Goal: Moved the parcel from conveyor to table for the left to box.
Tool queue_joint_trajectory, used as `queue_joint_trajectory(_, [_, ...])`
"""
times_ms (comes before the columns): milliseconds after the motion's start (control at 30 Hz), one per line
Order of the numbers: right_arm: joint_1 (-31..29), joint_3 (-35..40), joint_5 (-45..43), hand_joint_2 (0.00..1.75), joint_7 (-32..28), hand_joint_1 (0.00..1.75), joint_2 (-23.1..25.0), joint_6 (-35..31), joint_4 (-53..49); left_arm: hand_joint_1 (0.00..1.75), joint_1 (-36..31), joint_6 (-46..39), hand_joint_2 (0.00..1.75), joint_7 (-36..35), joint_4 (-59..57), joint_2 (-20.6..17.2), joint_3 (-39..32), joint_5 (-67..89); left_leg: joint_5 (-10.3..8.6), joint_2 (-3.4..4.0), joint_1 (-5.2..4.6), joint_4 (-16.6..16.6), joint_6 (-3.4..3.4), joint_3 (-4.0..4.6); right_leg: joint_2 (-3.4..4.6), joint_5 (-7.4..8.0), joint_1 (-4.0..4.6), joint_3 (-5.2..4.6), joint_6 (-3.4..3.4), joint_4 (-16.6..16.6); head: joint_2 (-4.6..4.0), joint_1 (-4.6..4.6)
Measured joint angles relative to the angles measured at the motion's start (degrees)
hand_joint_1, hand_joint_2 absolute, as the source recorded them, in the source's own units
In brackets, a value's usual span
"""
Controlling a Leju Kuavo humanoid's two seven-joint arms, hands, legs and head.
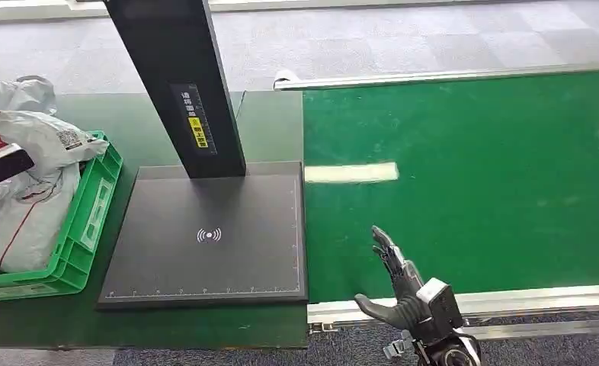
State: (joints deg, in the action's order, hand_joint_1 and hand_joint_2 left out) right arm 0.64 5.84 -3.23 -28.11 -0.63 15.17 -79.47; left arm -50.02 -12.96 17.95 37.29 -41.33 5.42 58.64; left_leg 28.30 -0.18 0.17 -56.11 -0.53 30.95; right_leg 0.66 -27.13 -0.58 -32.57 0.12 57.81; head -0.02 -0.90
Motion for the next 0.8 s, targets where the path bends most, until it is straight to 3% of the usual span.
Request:
queue_joint_trajectory(167, [0.3, -0.3, 0.0, 1.75, 0.0, 0.0, 0.0, -0.2, -0.4, 1.66, -2.9, 0.0, 1.75, -1.4, -2.7, 0.0, 0.4, 1.5, 0.0, 0.0, 0.0, 0.0, 0.0, 0.0, 0.0, 0.0, 0.0, 0.0, 0.0, 0.0, 0.0, 0.0])
queue_joint_trajectory(200, [0.3, -0.3, 0.0, 1.75, 0.0, 0.0, 0.1, -0.2, -0.4, 1.5, -3.1, 0.0, 1.75, -1.4, -3.0, 0.0, 0.4, 1.5, 0.0, 0.0, 0.0, 0.0, 0.0, 0.0, 0.0, 0.0, 0.0, -0.01, 0.0, 0.0, 0.0, 0.02])
queue_joint_trajectory(233, [0.3, -0.4, 0.0, 1.75, 0.0, 0.0, 0.1, -0.2, -0.4, 1.48, -3.3, 0.0, 1.75, -1.4, -3.3, 0.0, 0.4, 1.5, 0.0, 0.01, 0.0, 0.0, 0.0, 0.0, 0.0, 0.0, 0.0, -0.01, 0.0, 0.0, 0.0, 0.0])
queue_joint_trajectory(267, [0.3, -0.4, 0.0, 1.75, 0.0, 0.0, 0.1, -0.2, -0.4, 1.05, -3.5, 0.0, 1.75, -1.4, -3.5, 0.0, 0.5, 1.5, 0.0, 0.02, 0.0, 0.0, 0.0, 0.0, 0.01, 0.0, 0.0, -0.02, 0.0, 0.0, 0.0, 0.0])
queue_joint_trajectory(300, [0.4, -0.4, 0.0, 1.75, 0.0, 0.0, 0.1, -0.3, -0.4, 0.75, -3.8, 0.0, 1.75, -1.4, -3.9, 0.1, 0.5, 1.4, 0.0, 0.01, 0.0, 0.0, 0.0, 0.01, 0.01, 0.0, 0.0, -0.02, 0.0, 0.0, 0.0, 0.02])
queue_joint_trajectory(333, [0.4, -0.4, 0.0, 1.75, 0.0, 0.0, 0.1, -0.3, -0.4, 1.08, -4.1, 0.0, 1.75, -1.4, -4.4, 0.2, 0.4, 1.2, 0.0, 0.0, 0.0, 0.0, 0.0, 0.01, 0.01, 0.0, 0.0, -0.02, 0.0, 0.0, 0.0, 0.0])
queue_joint_trajectory(367, [0.4, -0.5, 0.0, 1.75, 0.0, 0.0, 0.1, -0.3, -0.4, 1.1, -4.3, 0.0, 1.75, -1.2, -4.7, 0.3, 0.4, 0.8, 0.0, 0.01, 0.0, 0.0, 0.0, 0.01, 0.01, 0.0, 0.0, -0.01, 0.0, 0.0, 0.0, 0.02])
queue_joint_trajectory(400, [0.5, -0.5, 0.0, 1.75, 0.0, 0.0, 0.1, -0.3, -0.5, 0.63, -4.5, 0.2, 1.75, -0.8, -5.2, 0.4, 0.3, 0.3, 0.0, 0.0, 0.0, 0.0, 0.0, 0.01, 0.01, 0.0, 0.0, -0.02, 0.0, 0.0, 0.0, 0.0])
queue_joint_trajectory(800, [1.3, -1.8, 0.0, 1.75, 0.0, 0.0, 0.3, -0.4, -1.0, 0.63, -6.4, 1.3, 1.75, 0.3, -7.4, 2.5, 0.3, 0.2, 0.0, 0.02, 0.0, 0.0, 0.0, 0.0, 0.02, 0.01, 0.0, -0.02, 0.0, 0.0, 0.0, 0.0])
